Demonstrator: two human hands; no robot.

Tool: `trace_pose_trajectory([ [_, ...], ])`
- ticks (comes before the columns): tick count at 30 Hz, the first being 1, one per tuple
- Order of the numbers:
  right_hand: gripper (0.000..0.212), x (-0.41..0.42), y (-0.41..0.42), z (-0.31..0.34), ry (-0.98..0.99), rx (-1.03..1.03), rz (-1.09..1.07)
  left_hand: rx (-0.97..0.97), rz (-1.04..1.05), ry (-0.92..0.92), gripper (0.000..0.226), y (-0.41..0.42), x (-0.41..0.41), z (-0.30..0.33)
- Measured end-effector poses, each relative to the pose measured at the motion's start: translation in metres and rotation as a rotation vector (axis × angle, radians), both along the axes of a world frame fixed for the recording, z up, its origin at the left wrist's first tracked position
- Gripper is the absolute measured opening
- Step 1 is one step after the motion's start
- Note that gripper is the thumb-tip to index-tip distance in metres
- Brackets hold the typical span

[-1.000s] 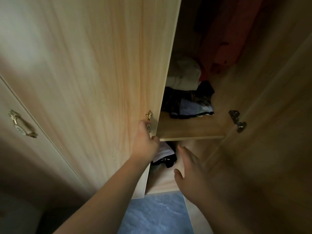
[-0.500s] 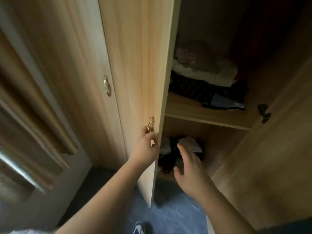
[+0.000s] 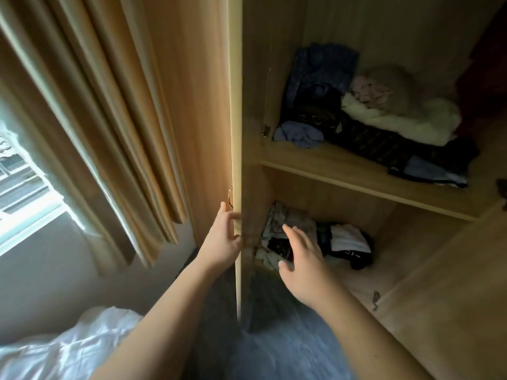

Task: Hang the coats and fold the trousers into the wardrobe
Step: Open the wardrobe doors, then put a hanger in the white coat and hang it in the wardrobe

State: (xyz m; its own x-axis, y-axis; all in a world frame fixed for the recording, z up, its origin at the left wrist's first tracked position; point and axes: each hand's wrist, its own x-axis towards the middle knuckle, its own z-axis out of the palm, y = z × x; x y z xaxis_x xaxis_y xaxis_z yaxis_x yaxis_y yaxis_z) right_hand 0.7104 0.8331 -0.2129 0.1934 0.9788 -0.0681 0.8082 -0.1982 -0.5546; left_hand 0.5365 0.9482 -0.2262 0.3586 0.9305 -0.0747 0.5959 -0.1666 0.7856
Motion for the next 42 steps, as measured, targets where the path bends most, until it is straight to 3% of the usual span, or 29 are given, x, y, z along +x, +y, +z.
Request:
trace_pose_trajectory([
  [7, 0.072, -0.07, 0.054, 0.017, -0.027, 0.015, 0.03, 0.069, -0.107, 0.293, 0.086, 0.018, -0.05, -0.005],
  [11, 0.072, -0.091, 0.062, 0.02, -0.026, 0.049, 0.004, -0.006, 0.004, 0.258, 0.092, 0.032, -0.074, -0.01],
  [14, 0.073, -0.089, 0.047, 0.011, -0.047, 0.029, -0.05, 0.022, -0.086, 0.42, 0.087, 0.042, -0.085, -0.019],
  [17, 0.073, -0.074, 0.021, 0.003, -0.066, -0.023, -0.155, 0.076, -0.207, 0.423, 0.081, 0.034, -0.072, -0.026],
  [29, 0.074, 0.005, -0.168, 0.009, -0.18, -0.07, -0.747, 0.198, -0.84, 0.274, 0.076, -0.088, 0.095, -0.016],
  [42, 0.075, -0.01, -0.443, 0.0, -0.214, -0.201, -1.404, 0.537, -1.522, 0.123, 0.066, -0.345, 0.195, -0.003],
])
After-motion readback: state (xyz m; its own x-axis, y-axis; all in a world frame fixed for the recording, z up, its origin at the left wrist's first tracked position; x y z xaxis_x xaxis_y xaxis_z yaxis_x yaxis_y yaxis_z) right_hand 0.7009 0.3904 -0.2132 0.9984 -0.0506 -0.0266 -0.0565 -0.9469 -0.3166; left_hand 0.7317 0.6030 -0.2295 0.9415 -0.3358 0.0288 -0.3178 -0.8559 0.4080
